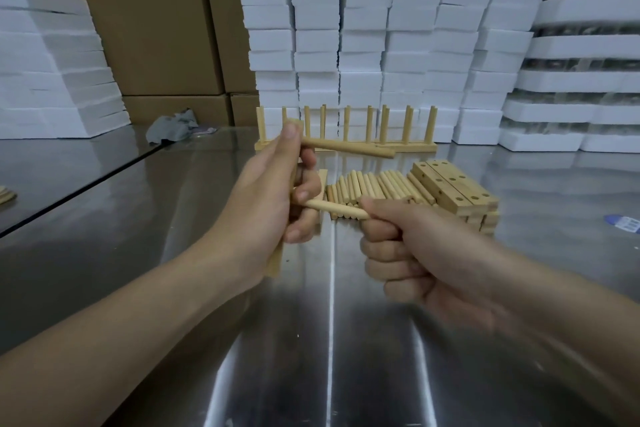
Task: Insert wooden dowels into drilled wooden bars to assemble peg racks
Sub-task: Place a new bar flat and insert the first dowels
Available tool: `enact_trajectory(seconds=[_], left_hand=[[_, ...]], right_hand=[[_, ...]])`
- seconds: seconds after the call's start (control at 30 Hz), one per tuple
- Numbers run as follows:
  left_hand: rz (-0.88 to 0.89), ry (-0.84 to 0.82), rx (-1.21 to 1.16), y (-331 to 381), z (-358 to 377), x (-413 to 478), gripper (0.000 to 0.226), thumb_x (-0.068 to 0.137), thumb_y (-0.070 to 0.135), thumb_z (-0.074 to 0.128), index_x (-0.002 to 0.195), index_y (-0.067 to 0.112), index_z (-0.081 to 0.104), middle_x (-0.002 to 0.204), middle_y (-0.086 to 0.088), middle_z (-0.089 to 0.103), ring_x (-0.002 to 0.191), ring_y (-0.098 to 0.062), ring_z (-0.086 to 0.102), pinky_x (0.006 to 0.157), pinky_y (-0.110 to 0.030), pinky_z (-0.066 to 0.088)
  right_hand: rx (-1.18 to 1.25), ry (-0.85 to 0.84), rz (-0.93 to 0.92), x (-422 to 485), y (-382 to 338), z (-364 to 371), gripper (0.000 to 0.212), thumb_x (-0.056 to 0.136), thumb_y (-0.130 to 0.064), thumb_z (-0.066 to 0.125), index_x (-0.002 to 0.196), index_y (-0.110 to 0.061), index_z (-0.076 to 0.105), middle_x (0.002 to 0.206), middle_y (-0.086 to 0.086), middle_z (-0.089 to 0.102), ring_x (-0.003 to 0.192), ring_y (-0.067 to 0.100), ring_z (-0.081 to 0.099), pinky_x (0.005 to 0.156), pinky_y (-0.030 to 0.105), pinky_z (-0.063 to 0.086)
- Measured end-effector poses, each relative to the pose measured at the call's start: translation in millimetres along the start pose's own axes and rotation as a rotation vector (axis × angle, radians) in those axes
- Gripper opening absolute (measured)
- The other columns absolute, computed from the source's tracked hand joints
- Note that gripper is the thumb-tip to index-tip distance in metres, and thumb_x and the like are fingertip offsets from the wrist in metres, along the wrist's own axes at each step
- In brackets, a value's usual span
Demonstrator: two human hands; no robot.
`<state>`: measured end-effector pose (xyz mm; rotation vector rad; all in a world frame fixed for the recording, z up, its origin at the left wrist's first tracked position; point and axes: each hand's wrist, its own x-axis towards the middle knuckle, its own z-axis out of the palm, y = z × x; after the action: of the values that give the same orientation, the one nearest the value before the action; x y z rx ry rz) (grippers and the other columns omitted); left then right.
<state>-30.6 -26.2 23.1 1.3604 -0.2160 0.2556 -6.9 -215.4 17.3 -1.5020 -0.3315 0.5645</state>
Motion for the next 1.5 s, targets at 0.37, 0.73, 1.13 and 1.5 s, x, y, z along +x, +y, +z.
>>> enact_trajectory(seconds=[0.37, 0.73, 1.13, 1.5], left_hand=[[-0.239, 0.192, -0.379, -3, -20, 12, 0.044, 0.106, 0.06, 0.048, 0.087, 0.021, 0.054, 0.058, 0.009, 0.036, 0.034, -0.005, 0.03, 0.034, -0.02, 0.03], [-0.275, 0.218, -0.434, 0, -21, 14, 0.044, 0.106, 0.06, 0.048, 0.085, 0.021, 0.053, 0.057, 0.009, 0.036, 0.034, -0.006, 0.03, 0.035, -0.02, 0.028], [-0.314, 0.259, -0.661, 5, -24, 11, 0.048, 0.109, 0.058, 0.043, 0.085, 0.02, 0.056, 0.062, 0.008, 0.037, 0.04, -0.007, 0.032, 0.05, -0.023, 0.035], [-0.339, 0.239, -0.663, 2, -24, 10, 0.049, 0.109, 0.059, 0.042, 0.083, 0.021, 0.057, 0.059, 0.008, 0.037, 0.038, -0.007, 0.033, 0.053, -0.023, 0.032]], right_hand=[[-1.29, 0.57, -0.592, 23, -12, -91, 0.016, 0.102, -0.033, 0.058, 0.113, -0.028, 0.07, 0.11, -0.012, 0.066, 0.107, 0.017, 0.057, 0.081, 0.035, 0.041], [-1.51, 0.565, -0.475, 36, -2, -92, 0.017, 0.088, -0.039, 0.082, 0.102, -0.031, 0.078, 0.124, -0.009, 0.066, 0.12, 0.022, 0.053, 0.099, 0.044, 0.044], [-0.36, 0.334, -0.53, 12, -25, -59, 0.016, 0.104, -0.009, 0.063, 0.105, -0.016, 0.077, 0.084, 0.003, 0.079, 0.079, 0.01, 0.072, 0.063, 0.017, 0.057], [-0.29, 0.05, -0.65, 4, -3, -9, 0.017, 0.1, 0.004, 0.062, 0.107, -0.005, 0.074, 0.087, 0.014, 0.078, 0.08, 0.019, 0.072, 0.065, 0.026, 0.058]])
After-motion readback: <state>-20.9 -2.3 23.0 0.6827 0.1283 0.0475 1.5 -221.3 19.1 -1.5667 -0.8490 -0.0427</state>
